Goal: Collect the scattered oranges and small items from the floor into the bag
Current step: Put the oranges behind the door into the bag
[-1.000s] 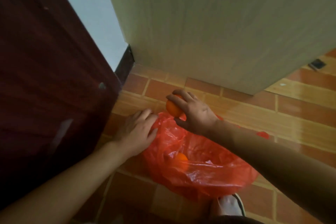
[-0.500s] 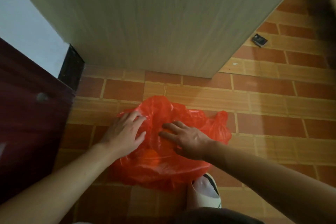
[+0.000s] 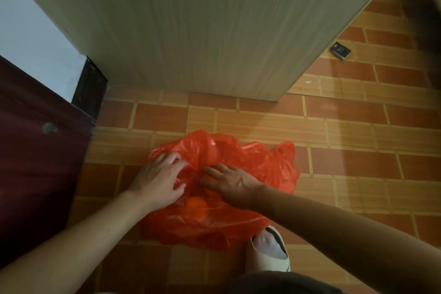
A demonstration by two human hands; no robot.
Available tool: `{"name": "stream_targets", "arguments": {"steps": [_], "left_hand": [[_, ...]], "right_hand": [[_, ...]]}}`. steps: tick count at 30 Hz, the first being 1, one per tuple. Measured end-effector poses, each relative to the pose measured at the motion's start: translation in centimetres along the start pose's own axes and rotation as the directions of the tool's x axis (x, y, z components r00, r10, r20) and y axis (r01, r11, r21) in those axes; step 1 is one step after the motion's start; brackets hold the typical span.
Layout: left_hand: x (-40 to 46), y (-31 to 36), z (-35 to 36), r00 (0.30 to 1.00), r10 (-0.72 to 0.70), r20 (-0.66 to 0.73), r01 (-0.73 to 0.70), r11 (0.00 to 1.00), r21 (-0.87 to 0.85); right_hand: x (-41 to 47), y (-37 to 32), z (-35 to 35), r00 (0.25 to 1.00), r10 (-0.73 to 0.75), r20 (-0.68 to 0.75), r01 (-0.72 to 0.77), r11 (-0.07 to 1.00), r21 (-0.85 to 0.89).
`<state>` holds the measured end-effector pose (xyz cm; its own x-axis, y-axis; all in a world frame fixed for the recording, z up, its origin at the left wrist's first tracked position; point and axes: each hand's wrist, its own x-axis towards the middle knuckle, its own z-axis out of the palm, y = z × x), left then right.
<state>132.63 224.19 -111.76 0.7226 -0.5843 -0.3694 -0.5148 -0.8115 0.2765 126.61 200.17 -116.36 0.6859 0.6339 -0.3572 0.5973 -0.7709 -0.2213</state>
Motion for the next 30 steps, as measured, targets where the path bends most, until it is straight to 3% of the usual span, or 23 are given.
{"name": "stream_targets", "arguments": {"steps": [5, 8, 12, 15, 24, 30], "left_hand": [[-0.1, 0.1, 0.0, 1.000, 0.012, 0.025, -0.013, 0.999, 0.037], [0.0, 0.3, 0.2, 0.996, 0.005, 0.088, -0.012, 0.997, 0.076], [0.0, 0.6, 0.4, 0.986, -0.023, 0.162, -0.001, 0.989, 0.151], [0.1, 0.7, 0.5, 0.979, -0.062, 0.193, 0.021, 0.978, 0.207], [0.2, 0.3, 1.1, 0.965, -0.162, 0.208, 0.107, 0.962, 0.252], [0.7, 0.6, 0.1, 0.984, -0.153, 0.092, 0.131, 0.969, 0.211]], "right_hand": [[-2.1, -0.6, -1.1, 0.991, 0.015, -0.131, -0.014, 1.000, 0.005], [-4.2, 0.5, -2.4, 0.961, 0.209, -0.179, -0.201, 0.978, 0.064], [-7.6, 3.6, -3.0, 0.772, 0.624, -0.120, -0.599, 0.778, 0.189], [-8.6, 4.7, -1.9, 0.620, 0.785, 0.002, -0.772, 0.609, 0.184], [-8.8, 5.7, -0.8, 0.480, 0.873, 0.084, -0.877, 0.477, 0.060], [-9.8, 7.4, -0.5, 0.392, 0.907, 0.152, -0.920, 0.387, 0.061]]}}
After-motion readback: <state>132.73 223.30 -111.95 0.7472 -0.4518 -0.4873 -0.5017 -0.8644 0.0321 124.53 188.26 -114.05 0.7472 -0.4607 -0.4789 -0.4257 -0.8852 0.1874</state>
